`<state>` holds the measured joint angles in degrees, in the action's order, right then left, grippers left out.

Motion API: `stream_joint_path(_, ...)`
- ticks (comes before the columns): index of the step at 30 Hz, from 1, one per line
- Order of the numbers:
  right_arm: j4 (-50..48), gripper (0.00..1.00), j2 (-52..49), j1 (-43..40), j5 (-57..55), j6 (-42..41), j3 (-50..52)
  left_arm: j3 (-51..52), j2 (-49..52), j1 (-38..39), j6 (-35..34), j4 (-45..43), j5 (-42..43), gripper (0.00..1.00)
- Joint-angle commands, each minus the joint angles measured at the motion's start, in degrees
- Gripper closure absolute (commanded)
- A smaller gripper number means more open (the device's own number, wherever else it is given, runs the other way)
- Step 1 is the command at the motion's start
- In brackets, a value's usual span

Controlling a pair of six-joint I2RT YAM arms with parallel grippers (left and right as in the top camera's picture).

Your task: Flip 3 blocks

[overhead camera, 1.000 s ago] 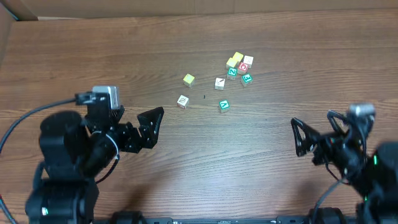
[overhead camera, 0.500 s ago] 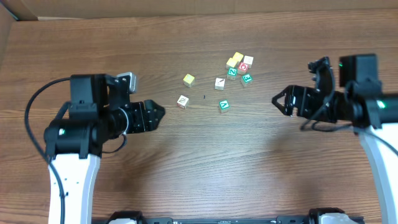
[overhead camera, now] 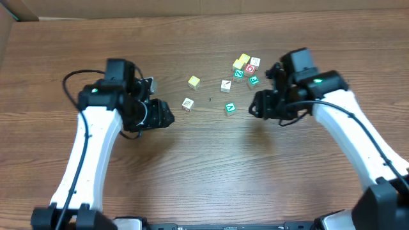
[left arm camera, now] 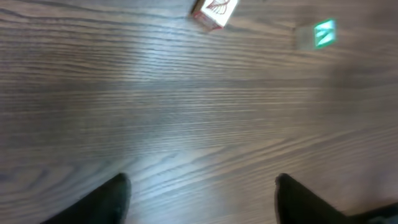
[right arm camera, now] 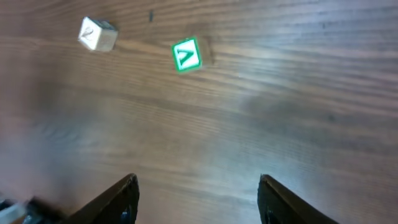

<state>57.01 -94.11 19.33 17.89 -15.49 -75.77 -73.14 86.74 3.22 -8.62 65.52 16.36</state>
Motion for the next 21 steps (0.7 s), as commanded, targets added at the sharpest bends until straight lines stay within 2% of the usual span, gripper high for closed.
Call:
stream_joint_path(1, -3.48, 0.37, -2.45, 3.19, -7.28, -4.74, -1.4, -0.83, 3.43, 1.22, -1.03, -0.85, -7.06, 0.01)
stream_joint_path(7, -12.28, 0.35, -9.62, 9.68, -16.04, -4.72, -1.4, -0.83, 8.55, 0.46, -9.68, -1.73, -16.9, 0.0)
stream_joint_path(12, -18.27, 0.3, -14.03, 12.2, -23.89, -4.72, -1.4, -0.83, 9.49, -1.49, -11.5, -2.89, -16.39, 0.0)
stream_joint_path(15, -21.22, 0.27, -15.82, 12.26, -24.28, -4.7, -1.4, -0.83, 9.49, -1.79, -11.56, -2.89, -16.59, 0.0)
stream_joint_path(21, -24.06, 0.28, -20.22, 12.5, -21.77, -3.67, -1.4, -0.83, 9.49, -1.77, -11.56, -2.89, -16.59, 0.0)
